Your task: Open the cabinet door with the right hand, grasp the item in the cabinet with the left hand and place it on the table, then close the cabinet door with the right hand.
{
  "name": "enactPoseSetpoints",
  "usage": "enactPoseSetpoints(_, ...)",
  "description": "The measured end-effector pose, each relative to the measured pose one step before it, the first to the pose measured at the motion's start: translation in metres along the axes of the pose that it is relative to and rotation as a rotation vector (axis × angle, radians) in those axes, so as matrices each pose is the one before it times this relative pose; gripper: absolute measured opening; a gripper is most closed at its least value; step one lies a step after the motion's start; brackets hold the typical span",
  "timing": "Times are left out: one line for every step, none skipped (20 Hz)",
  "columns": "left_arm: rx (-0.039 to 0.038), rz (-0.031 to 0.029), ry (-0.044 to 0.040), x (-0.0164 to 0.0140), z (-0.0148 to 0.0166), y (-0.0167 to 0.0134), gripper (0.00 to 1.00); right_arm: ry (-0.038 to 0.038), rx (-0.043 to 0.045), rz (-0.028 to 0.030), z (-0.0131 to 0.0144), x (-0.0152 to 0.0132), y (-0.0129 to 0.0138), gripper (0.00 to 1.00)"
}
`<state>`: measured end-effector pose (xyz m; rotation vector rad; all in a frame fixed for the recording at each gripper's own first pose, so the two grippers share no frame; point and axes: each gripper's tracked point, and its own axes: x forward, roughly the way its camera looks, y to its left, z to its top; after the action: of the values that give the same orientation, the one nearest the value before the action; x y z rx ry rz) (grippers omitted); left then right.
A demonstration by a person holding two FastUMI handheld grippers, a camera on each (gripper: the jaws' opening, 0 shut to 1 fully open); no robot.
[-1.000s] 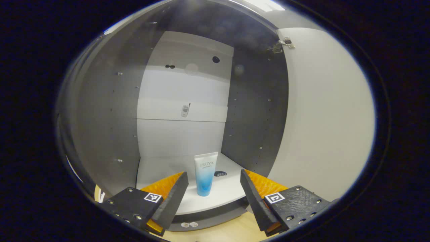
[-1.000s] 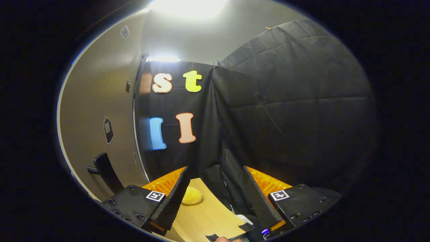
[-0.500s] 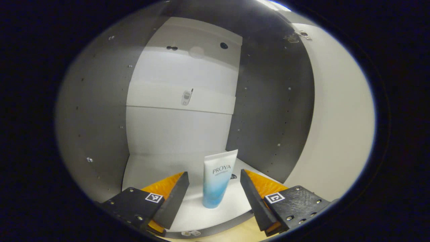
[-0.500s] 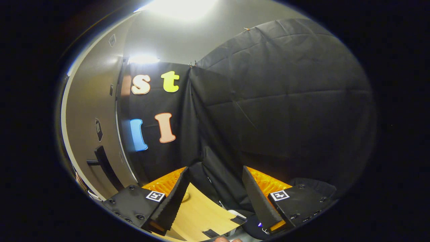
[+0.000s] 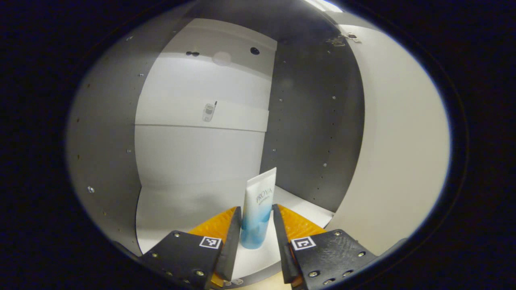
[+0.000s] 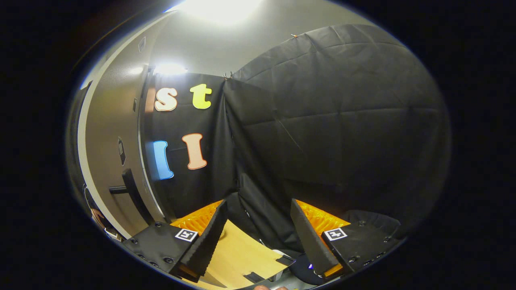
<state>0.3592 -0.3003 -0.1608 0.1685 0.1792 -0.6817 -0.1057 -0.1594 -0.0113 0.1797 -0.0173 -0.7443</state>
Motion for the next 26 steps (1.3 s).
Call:
enactPoseSetpoints(0.00611, -0.00352, -0.00369, -0.00658, 0.00334, -0.00205, 0.34, 0.01210, 0.00204, 0.00700, -0.00555, 0.00060, 0.00218, 0.98)
enactPoseSetpoints(0.01268, 0.00085, -0.00480, -0.00142, -0.00019, -0.00177, 0.34, 0.01106, 0.00031, 0.00403, -0.00432, 0.00041, 0.00107, 0.98)
enactPoseSetpoints(0.00514, 0.00331, -0.00222, -0.00072, 0.00069, 0.00187, 0.34, 0.00895, -0.00013, 0.00357, -0.00218, 0.00050, -0.00022, 0.93)
enactPoseSetpoints(0.00549, -0.00073, -0.00083, -0.00150, -0.00036, -0.00121, 0.30, 0.00455, 0.00200, 0.00416, -0.00116, 0.00085, 0.00085, 0.98)
enactPoseSetpoints(0.00236, 0.01218, -0.00698, -0.00183, 0.00084, 0.00137, 0.30, 0.00324, 0.00373, 0.00409, -0.00102, 0.00159, 0.00031, 0.93)
enactPoseSetpoints(-0.00039, -0.00192, 0.00202, -0.00173, -0.00118, -0.00158, 0.28, 0.00201, 0.00457, 0.00331, 0.00010, 0.00037, -0.00030, 0.98)
enactPoseSetpoints(-0.00006, -0.00451, -0.00343, -0.00453, -0.00020, -0.00117, 0.25, 0.00089, 0.00395, 0.00246, -0.00022, 0.00166, -0.00039, 0.98)
enactPoseSetpoints(0.00141, 0.00022, -0.00308, -0.00366, 0.00138, -0.00047, 0.22, 0.00387, 0.00565, -0.00038, -0.00002, 0.00150, -0.00153, 0.98)
enactPoseSetpoints(0.00259, -0.00263, -0.00451, -0.00427, 0.00143, -0.00177, 0.22, 0.00487, 0.00668, 0.00353, -0.00124, 0.00124, -0.00100, 0.98)
enactPoseSetpoints(0.00358, -0.00498, -0.00999, -0.00526, 0.00360, -0.00338, 0.22, 0.00477, 0.00507, 0.00203, -0.00112, 0.00186, -0.00027, 0.98)
enactPoseSetpoints(0.00681, -0.00546, -0.01424, -0.00639, 0.00553, -0.00272, 0.25, 0.00447, 0.00156, 0.00039, -0.00067, 0.00207, -0.00098, 0.98)
enactPoseSetpoints(0.00961, -0.00449, -0.01219, -0.00653, 0.00598, -0.00326, 0.22, 0.00422, 0.00069, 0.00271, -0.00058, 0.00225, -0.00033, 0.98)
enactPoseSetpoints(0.00602, -0.00438, -0.00525, -0.00702, 0.00423, -0.00314, 0.28, 0.00616, 0.00211, 0.00295, -0.00109, 0.00247, -0.00093, 0.98)
enactPoseSetpoints(0.00184, -0.00659, -0.00547, -0.00757, 0.00476, -0.00429, 0.25, 0.00570, 0.00460, 0.00619, -0.00074, 0.00200, -0.00016, 0.98)
enactPoseSetpoints(0.00332, -0.00857, -0.00749, -0.00751, 0.00546, -0.00379, 0.28, 0.00322, 0.00663, 0.01025, -0.00023, 0.00313, 0.00071, 0.98)
enactPoseSetpoints(0.00813, -0.00705, -0.01382, -0.00910, 0.00642, -0.00436, 0.25, -0.00176, 0.00276, 0.01803, 0.00019, 0.00440, 0.00354, 0.98)
enactPoseSetpoints(0.00826, -0.00215, -0.01259, -0.00825, 0.00565, -0.00394, 0.25, 0.00157, -0.00245, 0.01534, -0.00055, 0.00489, 0.00070, 0.93)
enactPoseSetpoints(0.00789, 0.00529, -0.00591, -0.00864, 0.00468, -0.00311, 0.25, 0.00737, -0.00422, 0.01489, -0.00140, 0.00544, 0.00043, 0.98)
enactPoseSetpoints(0.00786, 0.00842, -0.00284, -0.00734, 0.00357, -0.00158, 0.24, 0.00464, -0.00436, 0.01905, 0.00025, 0.00586, 0.00178, 0.98)
enactPoseSetpoints(0.00699, 0.01353, -0.00393, -0.00850, 0.00245, -0.00271, 0.28, 0.00264, -0.00380, 0.02030, 0.00046, 0.00578, 0.00127, 0.93)
enactPoseSetpoints(0.00492, 0.01712, -0.00004, -0.00911, 0.00177, -0.00155, 0.28, 0.00388, -0.00125, 0.02235, 0.00079, 0.00609, 0.00211, 0.93)
enactPoseSetpoints(0.00155, 0.01818, 0.00274, -0.00899, 0.00050, -0.00115, 0.21, 0.00221, 0.00018, 0.02204, 0.00058, 0.00555, 0.00139, 0.98)
enactPoseSetpoints(-0.00058, 0.02114, 0.00225, -0.00994, 0.00015, 0.00093, 0.28, -0.00120, 0.00046, 0.02139, 0.00180, 0.00463, 0.00180, 0.98)
enactPoseSetpoints(-0.00255, 0.02363, -0.00289, -0.00859, -0.00105, 0.00020, 0.28, -0.00055, -0.00144, 0.02082, 0.00099, 0.00401, 0.00148, 0.98)
enactPoseSetpoints(-0.00295, 0.02153, -0.00710, -0.00875, -0.00014, -0.00058, 0.28, 0.00124, -0.00585, 0.02132, 0.00067, 0.00382, 0.00181, 0.98)
enactPoseSetpoints(-0.00501, 0.02377, -0.00689, -0.00923, -0.00322, 0.00106, 0.28, 0.00309, -0.01044, 0.01788, -0.00042, 0.00337, -0.00003, 0.98)
